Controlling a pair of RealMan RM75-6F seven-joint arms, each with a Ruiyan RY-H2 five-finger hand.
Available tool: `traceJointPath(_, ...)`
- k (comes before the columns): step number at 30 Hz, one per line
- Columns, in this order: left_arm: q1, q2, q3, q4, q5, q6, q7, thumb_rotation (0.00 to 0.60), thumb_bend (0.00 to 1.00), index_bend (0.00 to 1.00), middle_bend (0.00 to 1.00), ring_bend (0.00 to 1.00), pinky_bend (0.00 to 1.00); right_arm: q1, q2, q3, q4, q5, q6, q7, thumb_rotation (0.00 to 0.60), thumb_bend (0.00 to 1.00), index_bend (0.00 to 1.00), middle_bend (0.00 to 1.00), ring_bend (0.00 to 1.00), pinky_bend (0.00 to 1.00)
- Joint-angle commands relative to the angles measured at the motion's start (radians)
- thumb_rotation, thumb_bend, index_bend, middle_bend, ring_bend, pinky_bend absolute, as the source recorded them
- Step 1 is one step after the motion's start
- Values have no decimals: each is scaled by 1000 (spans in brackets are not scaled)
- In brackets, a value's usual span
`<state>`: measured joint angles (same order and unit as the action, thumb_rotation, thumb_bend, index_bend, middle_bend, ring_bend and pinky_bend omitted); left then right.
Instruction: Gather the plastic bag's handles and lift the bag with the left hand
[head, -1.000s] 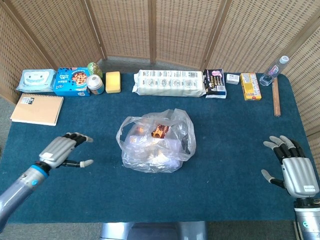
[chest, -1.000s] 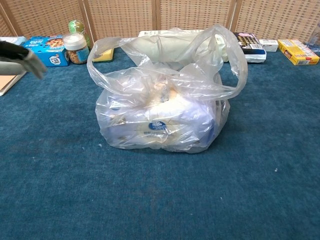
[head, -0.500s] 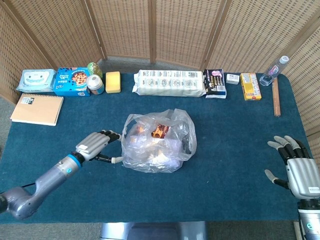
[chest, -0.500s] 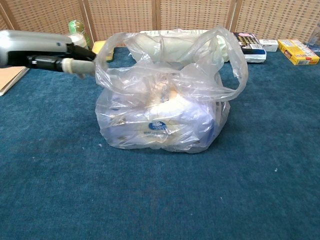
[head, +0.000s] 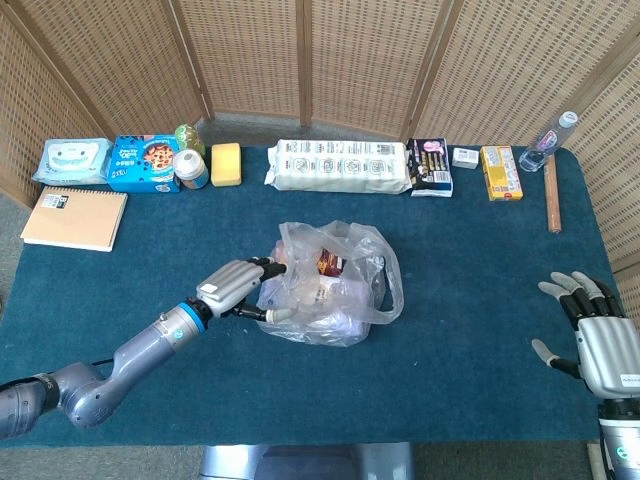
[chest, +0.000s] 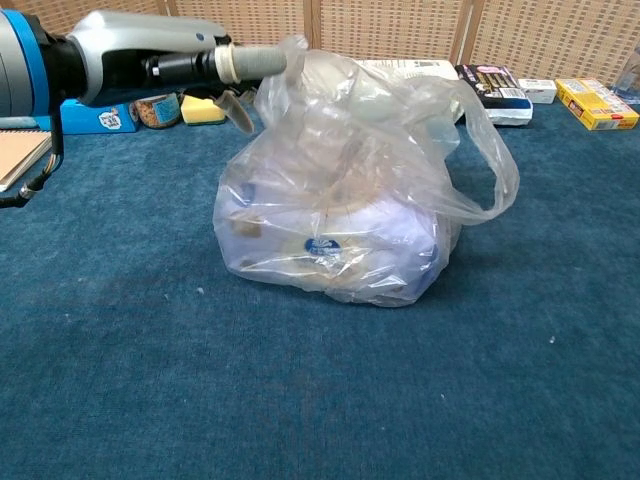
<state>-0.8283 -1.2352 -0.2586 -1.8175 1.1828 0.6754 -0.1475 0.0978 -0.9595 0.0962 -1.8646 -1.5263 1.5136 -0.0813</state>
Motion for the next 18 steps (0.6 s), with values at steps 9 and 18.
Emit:
traceJointPath(9,24,102,22,-12,49,-1,-68,0,122,202,248,178,216,1,-1,-1,-4,-4,-3,-2,600,227,208,179,115,100)
traceJointPath(18,-8,133,46,27,25,-29,-3,0,124,203,248,178,218,0,1,-1,-10,-8,1,-3,600,228,202,179,115,99)
